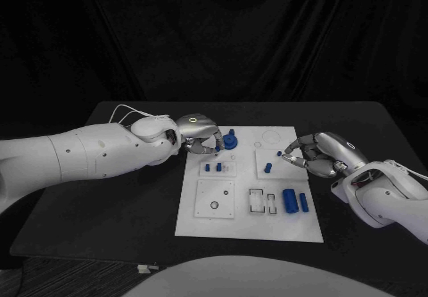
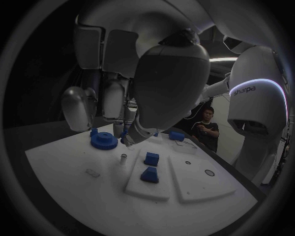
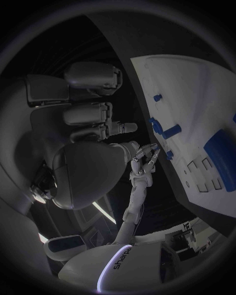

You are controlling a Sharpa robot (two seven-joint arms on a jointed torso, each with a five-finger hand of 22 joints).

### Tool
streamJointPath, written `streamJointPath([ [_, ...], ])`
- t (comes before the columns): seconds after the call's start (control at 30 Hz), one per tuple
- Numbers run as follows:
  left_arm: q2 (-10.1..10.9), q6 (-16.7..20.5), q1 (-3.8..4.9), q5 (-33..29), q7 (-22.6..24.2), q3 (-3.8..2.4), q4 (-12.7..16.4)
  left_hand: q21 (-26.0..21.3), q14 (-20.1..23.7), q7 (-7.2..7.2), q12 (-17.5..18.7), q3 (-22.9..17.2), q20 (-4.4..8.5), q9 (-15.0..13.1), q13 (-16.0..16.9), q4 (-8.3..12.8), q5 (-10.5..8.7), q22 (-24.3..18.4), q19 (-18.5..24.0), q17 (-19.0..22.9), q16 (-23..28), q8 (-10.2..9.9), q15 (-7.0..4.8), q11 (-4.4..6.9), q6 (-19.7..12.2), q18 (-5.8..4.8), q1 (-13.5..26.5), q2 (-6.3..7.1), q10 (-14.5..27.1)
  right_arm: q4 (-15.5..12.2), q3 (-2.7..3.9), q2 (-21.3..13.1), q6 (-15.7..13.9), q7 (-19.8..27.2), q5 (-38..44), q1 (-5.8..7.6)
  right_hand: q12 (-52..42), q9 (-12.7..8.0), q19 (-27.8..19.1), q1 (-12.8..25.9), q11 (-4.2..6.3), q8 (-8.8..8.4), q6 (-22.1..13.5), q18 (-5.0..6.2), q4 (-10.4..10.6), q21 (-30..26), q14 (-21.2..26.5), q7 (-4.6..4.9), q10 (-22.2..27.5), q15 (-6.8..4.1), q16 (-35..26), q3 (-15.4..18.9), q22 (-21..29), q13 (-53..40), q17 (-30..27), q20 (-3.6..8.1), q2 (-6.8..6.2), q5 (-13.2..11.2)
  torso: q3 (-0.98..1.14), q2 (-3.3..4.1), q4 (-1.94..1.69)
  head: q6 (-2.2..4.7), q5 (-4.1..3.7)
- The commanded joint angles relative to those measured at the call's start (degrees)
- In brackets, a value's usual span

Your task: Assemble the parts on the task board

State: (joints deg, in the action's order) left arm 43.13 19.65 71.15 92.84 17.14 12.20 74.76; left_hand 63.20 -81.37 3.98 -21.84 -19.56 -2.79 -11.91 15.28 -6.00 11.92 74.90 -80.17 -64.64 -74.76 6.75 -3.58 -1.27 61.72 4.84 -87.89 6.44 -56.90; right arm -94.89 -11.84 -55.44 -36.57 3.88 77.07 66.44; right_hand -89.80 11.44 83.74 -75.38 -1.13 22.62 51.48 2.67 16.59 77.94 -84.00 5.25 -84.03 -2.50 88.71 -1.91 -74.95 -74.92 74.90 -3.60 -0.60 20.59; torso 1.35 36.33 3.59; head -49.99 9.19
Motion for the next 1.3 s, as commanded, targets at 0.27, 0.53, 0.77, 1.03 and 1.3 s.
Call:
streamJointPath([
  [0.27,-0.27,-2.59,-0.29,-0.04,-0.49,-0.03,-0.43,-0.32,0.48,-0.01,0.42,-0.03,-0.09,0.1,-0.11,-0.27,-0.45,8.01,0.28,0.15,0.25,-0.34,0.14,0.07,-0.4,0.49,0.54,-0.06,0.53,0.0,0.03,-0.12,0.34,-0.95,-0.09,-0.17,-0.2,-0.08,1.0,0.08,0.25,-0.28,0.19,0.31,-0.1,-0.2,-5.39,0.07,-5.97,-0.39,-0.28,-0.21,-11.12,-15.08,12.63,0.24,-0.1,0.31,-0.04,0.06,0.07,-0.01,0.15],
  [0.53,-0.67,-3.29,-0.51,-0.04,-0.51,-0.03,-0.57,-0.34,0.5,0.01,0.5,0.0,-0.11,0.12,-0.14,-0.35,-0.57,8.0,0.29,0.17,0.26,-0.39,0.15,0.04,-0.46,0.49,0.64,-0.05,0.54,0.04,0.03,-0.07,0.36,-0.98,-0.09,-0.18,-0.2,-0.09,0.95,0.02,0.24,-0.31,0.17,0.33,-0.11,-0.3,-5.36,0.08,-5.97,-0.38,-0.34,-0.26,-11.08,-15.08,12.53,0.23,-0.06,0.32,0.01,0.02,0.01,-0.01,0.07],
  [0.77,-1.01,-3.62,-0.71,-0.04,-0.56,-0.03,-0.74,-0.36,0.54,0.0,0.55,0.02,-0.12,0.13,-0.16,-0.4,-0.68,8.0,0.31,0.24,0.31,-0.42,0.17,0.04,-0.5,0.49,0.68,-0.04,0.53,0.04,0.03,-0.09,0.42,-1.07,-0.09,-0.18,-0.2,-0.09,0.95,0.02,0.24,-0.31,0.17,0.33,-0.11,-0.3,-5.36,0.08,-5.97,-0.38,-0.34,-0.26,-11.08,-15.08,12.53,0.23,-0.06,0.32,-0.01,0.0,0.03,-0.01,0.12],
  [1.03,-1.42,-4.12,-0.93,-0.04,-0.65,-0.03,-1.15,-0.35,0.55,-0.06,0.63,-0.04,-0.14,0.22,-0.18,-0.4,-0.83,8.01,0.31,0.26,0.31,-0.66,0.17,0.07,-0.87,0.49,0.6,-0.06,0.39,-0.01,0.03,-0.17,0.49,-1.14,-0.09,-0.18,-0.2,-0.09,0.95,0.02,0.24,-0.31,0.17,0.33,-0.11,-0.3,-5.36,0.08,-5.97,-0.38,-0.34,-0.26,-11.08,-15.08,12.53,0.23,-0.06,0.32,0.0,0.0,0.06,-0.01,0.07],
  [1.3,-1.28,-4.72,-1.01,-0.04,-0.92,-0.02,-1.15,-0.5,0.61,-0.04,0.71,-0.07,-0.15,0.19,-0.21,-0.38,-0.83,7.98,0.37,0.4,0.39,-0.58,0.17,0.08,-0.68,0.52,0.55,-0.08,0.4,0.01,0.03,-0.17,0.56,-1.22,-0.09,-0.18,-0.2,-0.1,0.88,0.0,0.23,-0.32,0.16,0.36,-0.11,-0.45,-5.34,0.09,-5.97,-0.38,-0.4,-0.28,-11.04,-15.08,12.45,0.23,-0.05,0.32,0.01,-0.08,0.06,-0.01,0.18],
])
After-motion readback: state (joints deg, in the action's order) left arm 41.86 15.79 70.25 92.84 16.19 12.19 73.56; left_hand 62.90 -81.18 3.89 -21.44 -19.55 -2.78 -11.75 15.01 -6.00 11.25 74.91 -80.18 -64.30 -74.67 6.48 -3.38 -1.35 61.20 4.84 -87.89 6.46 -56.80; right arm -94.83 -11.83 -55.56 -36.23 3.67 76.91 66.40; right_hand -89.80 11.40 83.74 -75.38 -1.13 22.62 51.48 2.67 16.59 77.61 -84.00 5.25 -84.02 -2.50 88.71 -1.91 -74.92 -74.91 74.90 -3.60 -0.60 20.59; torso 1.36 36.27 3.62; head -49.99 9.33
